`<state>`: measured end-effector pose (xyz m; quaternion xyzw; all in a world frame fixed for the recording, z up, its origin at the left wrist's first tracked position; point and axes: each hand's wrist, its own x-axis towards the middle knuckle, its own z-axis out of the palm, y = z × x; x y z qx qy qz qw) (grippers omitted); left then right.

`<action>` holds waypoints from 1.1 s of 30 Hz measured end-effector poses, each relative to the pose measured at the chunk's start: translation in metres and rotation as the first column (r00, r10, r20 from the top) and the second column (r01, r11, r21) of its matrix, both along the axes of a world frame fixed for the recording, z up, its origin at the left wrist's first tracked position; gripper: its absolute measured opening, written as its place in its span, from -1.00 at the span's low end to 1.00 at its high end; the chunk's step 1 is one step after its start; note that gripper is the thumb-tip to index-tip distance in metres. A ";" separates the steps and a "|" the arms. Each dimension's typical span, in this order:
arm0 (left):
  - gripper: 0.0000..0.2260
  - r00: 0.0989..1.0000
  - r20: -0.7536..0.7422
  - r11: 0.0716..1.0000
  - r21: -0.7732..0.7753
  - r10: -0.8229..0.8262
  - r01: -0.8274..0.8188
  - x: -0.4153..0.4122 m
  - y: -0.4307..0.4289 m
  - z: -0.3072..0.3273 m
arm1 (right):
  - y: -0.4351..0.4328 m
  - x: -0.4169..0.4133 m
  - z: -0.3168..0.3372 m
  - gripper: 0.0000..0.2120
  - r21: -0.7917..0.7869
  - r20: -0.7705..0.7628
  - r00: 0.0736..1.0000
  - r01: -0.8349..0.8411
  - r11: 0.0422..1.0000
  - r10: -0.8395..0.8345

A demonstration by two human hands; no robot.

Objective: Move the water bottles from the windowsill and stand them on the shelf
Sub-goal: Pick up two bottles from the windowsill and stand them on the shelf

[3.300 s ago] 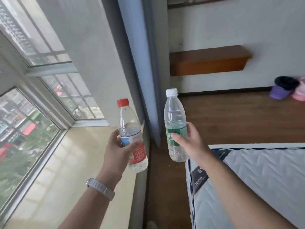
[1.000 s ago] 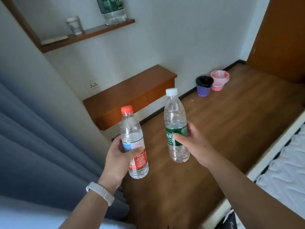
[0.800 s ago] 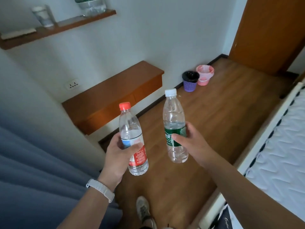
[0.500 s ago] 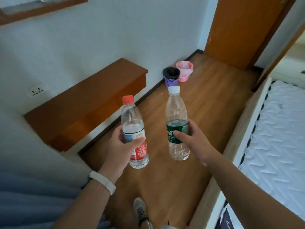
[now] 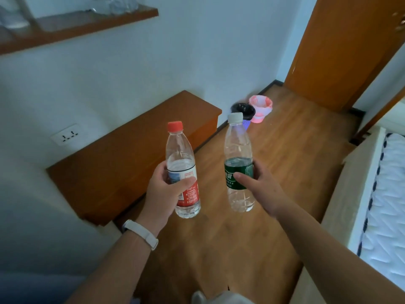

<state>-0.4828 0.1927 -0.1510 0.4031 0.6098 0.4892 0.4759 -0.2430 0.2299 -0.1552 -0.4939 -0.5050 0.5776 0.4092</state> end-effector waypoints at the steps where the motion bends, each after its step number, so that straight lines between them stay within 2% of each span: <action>1: -0.50 1.000 0.009 1.000 0.003 0.013 -0.013 -0.008 0.003 0.001 | 0.005 -0.007 0.001 -0.51 0.001 -0.007 1.000 -0.004 1.000 0.004; 11: -0.58 0.984 0.006 0.983 0.038 0.178 -0.178 -0.055 0.040 0.005 | 0.079 -0.059 0.002 -0.42 0.032 0.029 0.990 -0.136 0.990 0.135; 17: -0.49 0.946 -0.014 0.946 0.005 0.325 -0.325 -0.071 0.083 -0.002 | 0.147 -0.086 -0.017 -0.40 0.002 -0.004 0.966 -0.260 0.966 0.260; 23: -0.44 0.891 -0.068 0.892 -0.018 0.449 -0.451 -0.069 0.148 0.003 | 0.236 -0.101 -0.008 -0.66 -0.019 0.002 0.898 -0.439 0.898 0.439; 28: -0.44 0.858 -0.121 0.865 0.010 0.500 -0.503 -0.057 0.204 0.007 | 0.303 -0.100 -0.008 -0.57 -0.055 0.010 0.866 -0.499 0.865 0.500; 33: -0.44 0.780 -0.114 0.787 0.027 0.615 -0.617 -0.050 0.236 0.003 | 0.351 -0.105 -0.012 -0.61 -0.071 0.005 0.823 -0.566 0.822 0.567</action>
